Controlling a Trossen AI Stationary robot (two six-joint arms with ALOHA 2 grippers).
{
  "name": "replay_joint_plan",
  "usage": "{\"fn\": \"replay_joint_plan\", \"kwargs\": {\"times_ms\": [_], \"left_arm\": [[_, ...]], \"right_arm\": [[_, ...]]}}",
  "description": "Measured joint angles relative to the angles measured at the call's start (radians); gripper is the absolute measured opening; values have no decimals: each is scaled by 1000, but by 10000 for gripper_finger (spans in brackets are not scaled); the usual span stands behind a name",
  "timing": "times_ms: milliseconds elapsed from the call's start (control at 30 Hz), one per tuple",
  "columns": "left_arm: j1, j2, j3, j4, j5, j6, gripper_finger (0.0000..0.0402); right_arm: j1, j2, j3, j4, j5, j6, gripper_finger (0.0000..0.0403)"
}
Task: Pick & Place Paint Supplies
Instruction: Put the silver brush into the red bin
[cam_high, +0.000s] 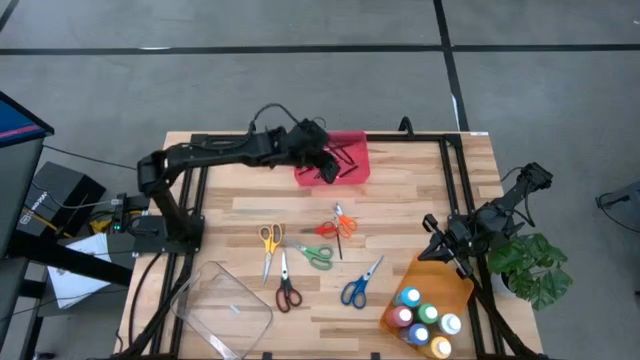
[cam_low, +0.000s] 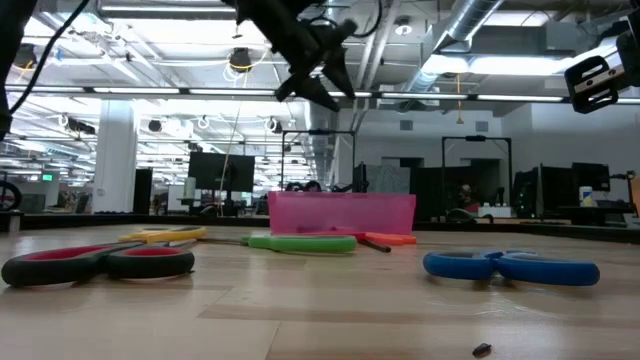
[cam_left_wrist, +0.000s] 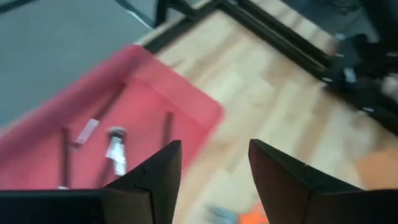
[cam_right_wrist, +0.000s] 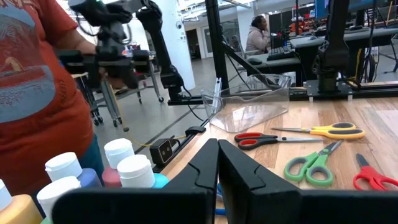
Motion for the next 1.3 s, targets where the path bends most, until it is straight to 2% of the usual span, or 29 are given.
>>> {"fn": "replay_joint_plan", "kwargs": {"times_ms": [100, 200, 300, 733, 1133, 1300], "left_arm": [[-50, 1, -1, -26, -8, -108, 179], [-95, 25, 0, -46, -29, -282, 173], [-132, 72, -1, -58, -40, -367, 167], [-228, 279, -2, -63, 34, -540, 163], [-212, 340, 1, -54, 31, -586, 163], [-213, 361, -1, -66, 60, -619, 163]], "right_arm": [[0, 0, 0, 0, 0, 0, 8], [0, 0, 0, 0, 0, 0, 8], [0, -1, 0, 0, 0, 0, 8], [0, -1, 0, 0, 0, 0, 8], [0, -1, 0, 0, 0, 0, 8], [0, -1, 0, 0, 0, 0, 9]]}}
